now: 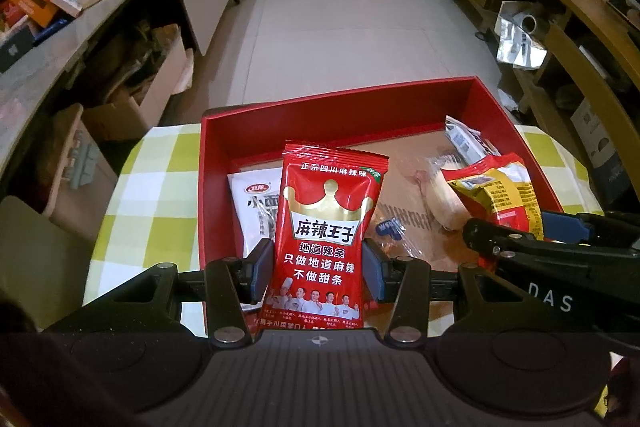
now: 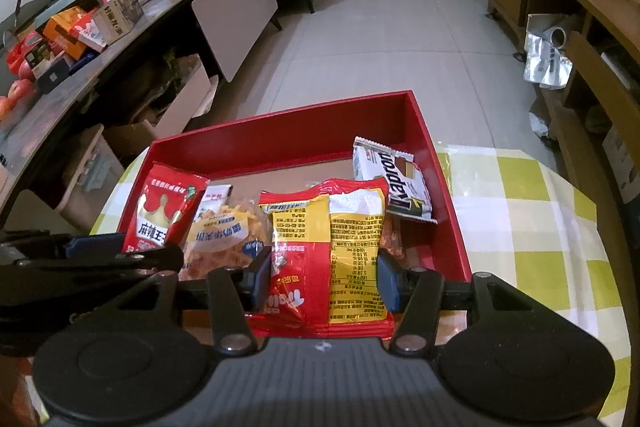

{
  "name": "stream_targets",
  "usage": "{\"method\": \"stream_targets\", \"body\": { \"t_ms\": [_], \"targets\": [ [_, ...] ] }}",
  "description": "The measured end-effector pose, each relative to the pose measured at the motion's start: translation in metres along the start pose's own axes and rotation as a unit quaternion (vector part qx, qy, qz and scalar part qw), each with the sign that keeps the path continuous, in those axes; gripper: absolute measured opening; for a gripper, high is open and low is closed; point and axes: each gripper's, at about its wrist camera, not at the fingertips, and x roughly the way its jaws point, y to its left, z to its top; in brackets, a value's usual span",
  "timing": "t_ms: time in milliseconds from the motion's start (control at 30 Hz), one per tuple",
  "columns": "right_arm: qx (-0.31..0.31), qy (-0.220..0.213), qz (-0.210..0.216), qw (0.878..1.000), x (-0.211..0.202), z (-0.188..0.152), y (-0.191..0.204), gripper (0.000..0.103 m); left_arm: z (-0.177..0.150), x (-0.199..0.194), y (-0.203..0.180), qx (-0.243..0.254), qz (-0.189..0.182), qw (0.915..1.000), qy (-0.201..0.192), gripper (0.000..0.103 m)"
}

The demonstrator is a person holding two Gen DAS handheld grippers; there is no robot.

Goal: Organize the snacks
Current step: 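Lower both packs into the red box and open both tools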

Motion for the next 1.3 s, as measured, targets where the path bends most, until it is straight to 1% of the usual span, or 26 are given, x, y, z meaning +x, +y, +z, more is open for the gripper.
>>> {"method": "stream_targets", "body": {
  "t_ms": [533, 867, 1033, 1133, 1300],
  "targets": [
    [-0.005, -0.011, -0.004, 1.000, 0.022, 0.010, 0.005, 0.059, 0.010, 0.024, 0.009, -0.019, 0.009, 0.9996, 0.017, 0.055],
    [0.001, -0.009, -0.001, 1.000, 0.039, 0.010, 0.000, 0.059, 0.011, 0.036, 0.007, -0.022, 0.013, 0.9994, 0.026, 0.055],
    [-0.005, -0.016, -0.003, 1.000, 0.046, 0.011, 0.002, 0.059, 0.012, 0.039, 0.004, -0.025, 0.017, 0.9992, 0.025, 0.055],
    [-0.007, -0.022, -0.003, 1.000, 0.048, 0.011, 0.002, 0.059, 0.014, 0.043, 0.006, -0.031, 0.019, 0.9990, 0.027, 0.058],
    [0.001, -0.026, -0.002, 1.000, 0.050, 0.012, -0.002, 0.060, 0.014, 0.042, 0.006, -0.030, 0.029, 0.9988, 0.024, 0.065]
  ]
}}
